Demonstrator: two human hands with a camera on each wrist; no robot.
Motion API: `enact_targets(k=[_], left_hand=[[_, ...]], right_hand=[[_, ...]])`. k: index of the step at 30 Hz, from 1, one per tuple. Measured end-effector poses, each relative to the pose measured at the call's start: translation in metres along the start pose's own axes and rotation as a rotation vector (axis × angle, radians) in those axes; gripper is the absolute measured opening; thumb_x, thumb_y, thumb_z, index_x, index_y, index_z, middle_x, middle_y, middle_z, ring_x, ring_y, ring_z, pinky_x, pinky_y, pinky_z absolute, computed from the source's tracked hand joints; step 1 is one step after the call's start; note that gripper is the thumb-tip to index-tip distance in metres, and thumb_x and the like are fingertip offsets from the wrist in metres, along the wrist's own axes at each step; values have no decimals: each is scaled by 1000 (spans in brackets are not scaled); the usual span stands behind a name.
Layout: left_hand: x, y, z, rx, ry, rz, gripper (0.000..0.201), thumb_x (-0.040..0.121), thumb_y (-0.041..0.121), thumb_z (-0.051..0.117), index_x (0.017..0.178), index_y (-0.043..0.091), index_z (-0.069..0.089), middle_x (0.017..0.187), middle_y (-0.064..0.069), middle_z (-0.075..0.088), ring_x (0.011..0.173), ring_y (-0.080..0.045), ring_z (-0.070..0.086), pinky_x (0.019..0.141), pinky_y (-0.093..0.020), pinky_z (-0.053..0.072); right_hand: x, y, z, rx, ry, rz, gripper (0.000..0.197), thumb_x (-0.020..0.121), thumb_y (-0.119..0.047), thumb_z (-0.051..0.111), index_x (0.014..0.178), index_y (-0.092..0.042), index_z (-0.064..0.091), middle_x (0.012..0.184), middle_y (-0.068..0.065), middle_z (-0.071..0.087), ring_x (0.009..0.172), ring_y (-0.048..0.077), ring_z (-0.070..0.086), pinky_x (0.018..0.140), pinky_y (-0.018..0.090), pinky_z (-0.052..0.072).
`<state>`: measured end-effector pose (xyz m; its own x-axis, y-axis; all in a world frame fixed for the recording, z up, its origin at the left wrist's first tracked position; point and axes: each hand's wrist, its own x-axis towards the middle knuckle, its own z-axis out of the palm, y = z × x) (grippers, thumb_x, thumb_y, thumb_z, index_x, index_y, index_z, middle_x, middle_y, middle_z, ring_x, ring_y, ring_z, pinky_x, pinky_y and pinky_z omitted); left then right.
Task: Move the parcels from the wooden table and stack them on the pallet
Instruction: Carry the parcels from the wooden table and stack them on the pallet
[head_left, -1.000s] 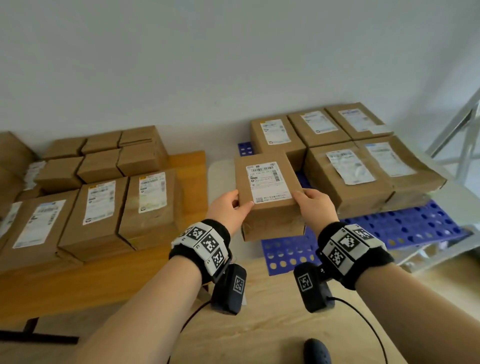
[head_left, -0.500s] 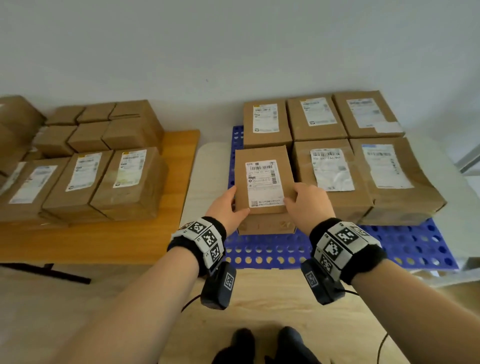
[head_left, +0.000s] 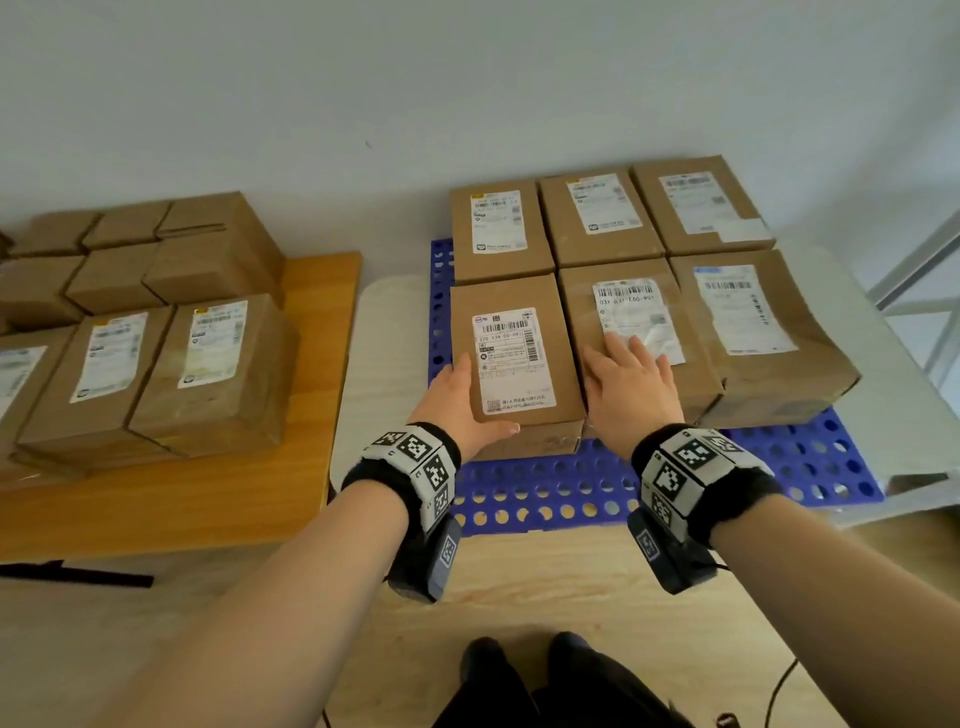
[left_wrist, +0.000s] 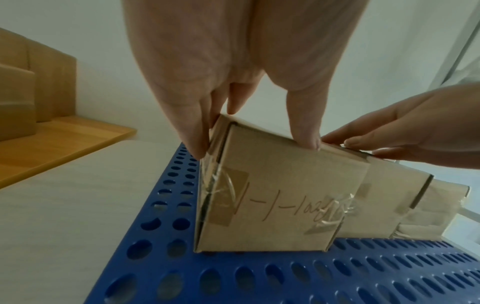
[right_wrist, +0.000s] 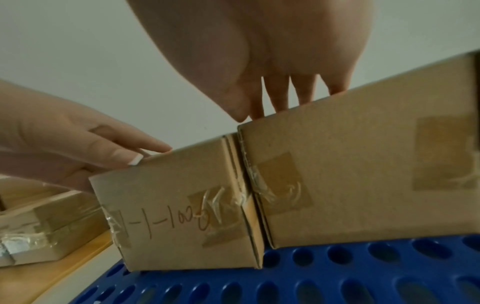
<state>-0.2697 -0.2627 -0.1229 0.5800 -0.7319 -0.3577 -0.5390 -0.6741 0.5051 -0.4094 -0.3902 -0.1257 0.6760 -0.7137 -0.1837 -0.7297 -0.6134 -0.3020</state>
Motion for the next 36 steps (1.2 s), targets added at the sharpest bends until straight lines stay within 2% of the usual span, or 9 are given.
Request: enact_targets(k=[5, 14, 21, 24, 27, 32, 36], left_hand=[[7, -3, 0, 6, -16, -11, 108, 75, 42, 73, 149, 11, 1, 155, -8, 18, 143, -21, 16, 116, -39, 22], [16, -3, 0, 20, 9, -1, 105, 74, 42, 73, 149, 12, 7, 153, -9, 23, 140, -22, 24, 113, -40, 28], [15, -3, 1, 53, -15, 24, 100, 77, 42, 70, 150, 18, 6, 153, -10, 20, 141, -24, 22, 114, -37, 25], [15, -3, 1, 85, -31, 14, 97, 80, 44, 67, 150, 20, 5, 157, -12, 7, 144, -25, 12, 115, -35, 19], [18, -4, 0, 93, -44, 12, 95, 81, 45, 65, 150, 21, 5, 157, -14, 2, 145, -25, 7, 116, -35, 15], [20, -4, 0, 117, -48, 27, 94, 80, 46, 66, 150, 22, 9, 155, -14, 7, 142, -28, 18, 116, -39, 23], [15, 2, 0, 342, 11, 103, 85, 82, 51, 61, 149, 23, 15, 157, -13, -5, 144, -32, 5, 118, -44, 14]], right_hand=[[1, 3, 4, -9, 7, -8, 49, 99, -19, 31, 147, -26, 26, 158, -1, 12, 146, 24, 3, 119, 44, 1], [2, 4, 7, -19, 23, -8, 52, 97, -19, 33, 148, -28, 24, 157, -1, 13, 146, 23, 4, 119, 44, 2], [2, 2, 7, -36, 26, -6, 52, 98, -19, 33, 148, -28, 24, 157, -1, 13, 146, 23, 4, 119, 45, 2], [1, 2, 8, -42, 31, -9, 48, 100, -26, 28, 148, -27, 25, 157, 0, 14, 146, 23, 5, 118, 45, 3], [-1, 2, 8, -52, 23, -4, 49, 101, -38, 25, 148, -25, 25, 158, 0, 13, 146, 23, 5, 118, 45, 2], [-3, 1, 8, -82, 18, -10, 54, 99, -46, 26, 149, -24, 22, 158, 3, 11, 146, 25, 4, 119, 47, 3], [-3, 1, 8, -91, 14, -6, 56, 99, -47, 26, 150, -25, 20, 159, 3, 10, 146, 25, 2, 119, 47, 2]])
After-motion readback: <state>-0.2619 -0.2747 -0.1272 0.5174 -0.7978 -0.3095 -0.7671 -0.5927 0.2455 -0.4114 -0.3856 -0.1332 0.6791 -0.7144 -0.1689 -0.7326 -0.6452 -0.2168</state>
